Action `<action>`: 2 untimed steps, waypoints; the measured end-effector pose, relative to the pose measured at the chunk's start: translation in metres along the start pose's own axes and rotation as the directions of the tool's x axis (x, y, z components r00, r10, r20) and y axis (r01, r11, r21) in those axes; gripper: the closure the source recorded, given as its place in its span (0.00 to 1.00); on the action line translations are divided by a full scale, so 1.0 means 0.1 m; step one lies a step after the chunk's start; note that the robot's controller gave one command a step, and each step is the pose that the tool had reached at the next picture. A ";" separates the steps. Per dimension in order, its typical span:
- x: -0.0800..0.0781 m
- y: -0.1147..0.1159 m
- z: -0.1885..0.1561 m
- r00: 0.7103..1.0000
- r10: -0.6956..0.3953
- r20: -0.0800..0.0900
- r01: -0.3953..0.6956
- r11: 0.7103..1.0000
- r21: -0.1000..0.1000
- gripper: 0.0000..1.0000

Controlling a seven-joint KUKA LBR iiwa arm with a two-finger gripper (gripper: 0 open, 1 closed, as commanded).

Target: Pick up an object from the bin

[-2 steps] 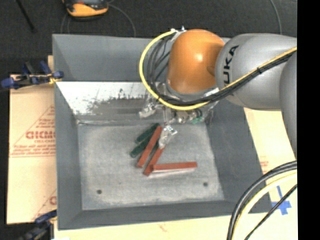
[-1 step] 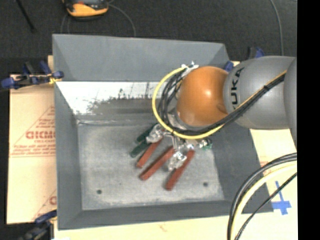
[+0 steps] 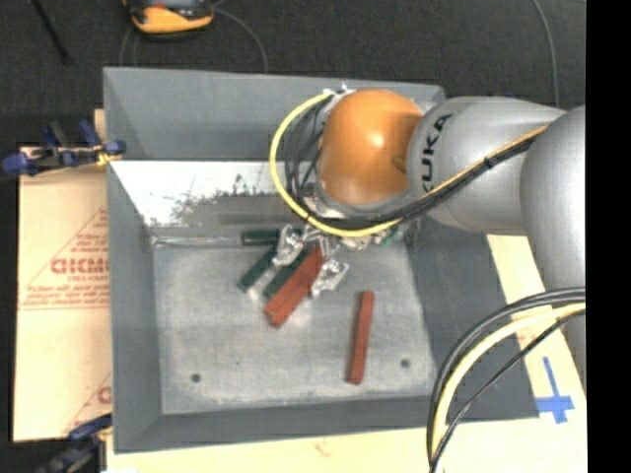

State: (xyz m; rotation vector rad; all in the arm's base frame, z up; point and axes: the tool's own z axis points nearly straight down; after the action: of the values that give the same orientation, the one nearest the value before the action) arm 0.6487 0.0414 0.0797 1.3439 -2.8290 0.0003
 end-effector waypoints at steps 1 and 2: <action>0.00 0.00 0.00 1.000 0.000 0.000 0.000 1.000 0.000 1.00; 0.00 0.00 -0.02 1.000 0.001 0.003 -0.001 1.000 0.001 1.00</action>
Offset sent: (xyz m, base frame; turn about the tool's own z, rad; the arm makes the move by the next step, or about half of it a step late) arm 0.0000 0.0000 0.0357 0.0000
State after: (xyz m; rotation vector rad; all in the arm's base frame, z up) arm 0.6482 0.0414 0.0814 1.3435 -2.8322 -0.0003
